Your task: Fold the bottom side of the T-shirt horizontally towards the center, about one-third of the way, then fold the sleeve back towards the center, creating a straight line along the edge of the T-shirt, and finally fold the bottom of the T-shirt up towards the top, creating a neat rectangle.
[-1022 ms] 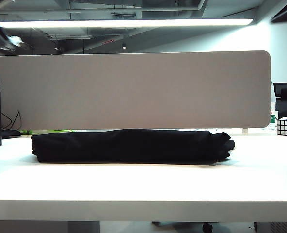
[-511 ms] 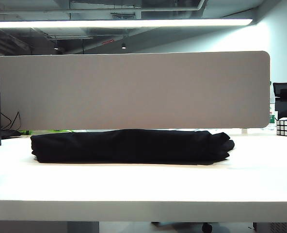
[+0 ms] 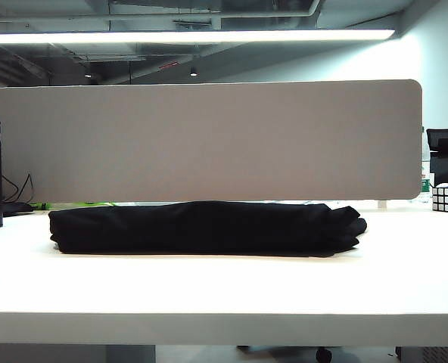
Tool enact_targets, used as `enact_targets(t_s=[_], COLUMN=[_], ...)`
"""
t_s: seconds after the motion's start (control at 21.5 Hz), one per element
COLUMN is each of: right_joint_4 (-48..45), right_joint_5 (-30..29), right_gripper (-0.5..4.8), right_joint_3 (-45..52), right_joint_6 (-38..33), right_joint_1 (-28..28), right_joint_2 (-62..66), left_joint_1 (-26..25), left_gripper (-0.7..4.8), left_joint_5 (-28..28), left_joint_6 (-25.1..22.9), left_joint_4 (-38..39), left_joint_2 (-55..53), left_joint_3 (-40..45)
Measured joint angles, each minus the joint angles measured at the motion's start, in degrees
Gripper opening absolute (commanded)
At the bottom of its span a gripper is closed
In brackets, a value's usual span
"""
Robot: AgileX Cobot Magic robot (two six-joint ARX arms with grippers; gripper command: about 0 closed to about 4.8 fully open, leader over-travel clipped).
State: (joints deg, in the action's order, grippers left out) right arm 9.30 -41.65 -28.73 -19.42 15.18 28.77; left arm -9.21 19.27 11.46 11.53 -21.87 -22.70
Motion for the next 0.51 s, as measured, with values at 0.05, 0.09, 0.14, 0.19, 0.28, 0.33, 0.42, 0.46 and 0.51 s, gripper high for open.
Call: enact_targets(t_s=[0.05,0.09,0.14,0.19,0.28,0.33,0.42,0.46,0.51], right_joint_4=[0.7,1.5,2.1,2.2,2.8,3.1,4.6,5.8,9.0], right_joint_5=[0.7,1.6,3.0,5.3,6.1,6.1,7.2,7.4,8.6], right_gripper=[-0.04,-0.04,-0.04,-0.04,-0.04,-0.04,-0.04,-0.04,-0.04], right_joint_3=[1.1,2.1,3.2,5.7,8.6,9.6,11.4,11.9,12.6], right_joint_6=[0.0,0.0,0.1,0.4,0.6,0.7,0.7,0.7,0.7], right_joint_1=[0.0,-0.2,-0.5,-0.9,-1.2,-1.2,-1.3,-1.2,-1.3], right_joint_2=[-2.3,-4.5,-6.9,-11.1,-16.1,-17.9,-22.1,-23.5,-26.2], left_joint_1=[0.5,0.8,1.0,1.3,1.8,2.1,2.7,3.0,3.8], left_gripper=[-0.05,-0.05,-0.05,-0.05,-0.05,-0.05,-0.05,-0.05,-0.05], left_joint_5=[0.0,0.0,0.0,0.0,0.0,0.0,0.0,0.0,-0.1], left_joint_6=[0.0,0.0,0.0,0.0,0.1,0.1,0.2,0.5,1.3], left_joint_4=[0.0,0.1,0.1,-0.1,-0.3,-0.4,-0.7,-0.8,-0.9], left_joint_2=[0.6,1.1,1.7,3.1,5.4,6.7,10.1,11.5,14.4], left_joint_3=[0.7,1.6,2.6,4.0,5.2,5.7,7.0,7.5,9.0])
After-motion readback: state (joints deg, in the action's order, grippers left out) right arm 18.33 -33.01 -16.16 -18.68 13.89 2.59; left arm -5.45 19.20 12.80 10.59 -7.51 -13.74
